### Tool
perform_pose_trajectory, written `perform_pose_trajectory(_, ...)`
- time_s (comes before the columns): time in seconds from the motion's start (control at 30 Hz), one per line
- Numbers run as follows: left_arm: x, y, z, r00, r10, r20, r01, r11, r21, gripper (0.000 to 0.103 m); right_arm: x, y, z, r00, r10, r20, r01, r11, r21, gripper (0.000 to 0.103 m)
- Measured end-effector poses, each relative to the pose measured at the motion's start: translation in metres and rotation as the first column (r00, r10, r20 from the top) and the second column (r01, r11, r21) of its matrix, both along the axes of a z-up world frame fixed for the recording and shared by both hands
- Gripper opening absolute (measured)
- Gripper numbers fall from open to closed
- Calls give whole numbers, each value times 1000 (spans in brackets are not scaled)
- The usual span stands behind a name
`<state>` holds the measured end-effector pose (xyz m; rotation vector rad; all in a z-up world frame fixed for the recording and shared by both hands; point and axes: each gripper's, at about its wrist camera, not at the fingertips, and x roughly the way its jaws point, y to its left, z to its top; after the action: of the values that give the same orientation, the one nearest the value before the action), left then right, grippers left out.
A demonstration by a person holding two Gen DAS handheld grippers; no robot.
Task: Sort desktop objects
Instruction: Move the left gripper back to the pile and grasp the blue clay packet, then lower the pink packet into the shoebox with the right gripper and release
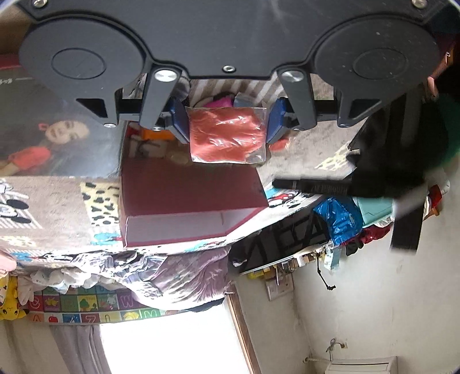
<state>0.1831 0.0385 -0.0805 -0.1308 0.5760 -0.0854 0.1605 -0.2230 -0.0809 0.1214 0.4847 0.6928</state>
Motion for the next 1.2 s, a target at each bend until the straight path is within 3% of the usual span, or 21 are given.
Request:
perform_pose_trajectory(0.3,-26,-33,-28,998,-65,6,66,997,-30,63,12,-1,23,999,21,48,-20,1000,-3,57)
perform_pose_trajectory(0.4,-25,-36,-33,997,-72,15,72,995,-76,63,19,-2,33,998,22,64,-22,1000,-8,57)
perform_pose_trajectory(0.5,-19,-32,-43,999,-49,15,50,990,-135,62,30,-3,43,997,17,77,-16,1000,-14,57)
perform_pose_trajectory(0.67,-12,-27,-60,1000,-18,-10,16,991,-136,55,46,-3,56,996,12,88,-11,1000,-19,57)
perform_pose_trajectory(0.87,-4,-25,-72,1000,-18,-21,15,987,-157,52,74,1,62,998,-2,62,2,1000,4,57)
perform_pose_trajectory(1.2,9,-15,-86,999,-8,-45,-1,983,-185,52,109,23,56,1000,14,27,-12,999,-52,57)
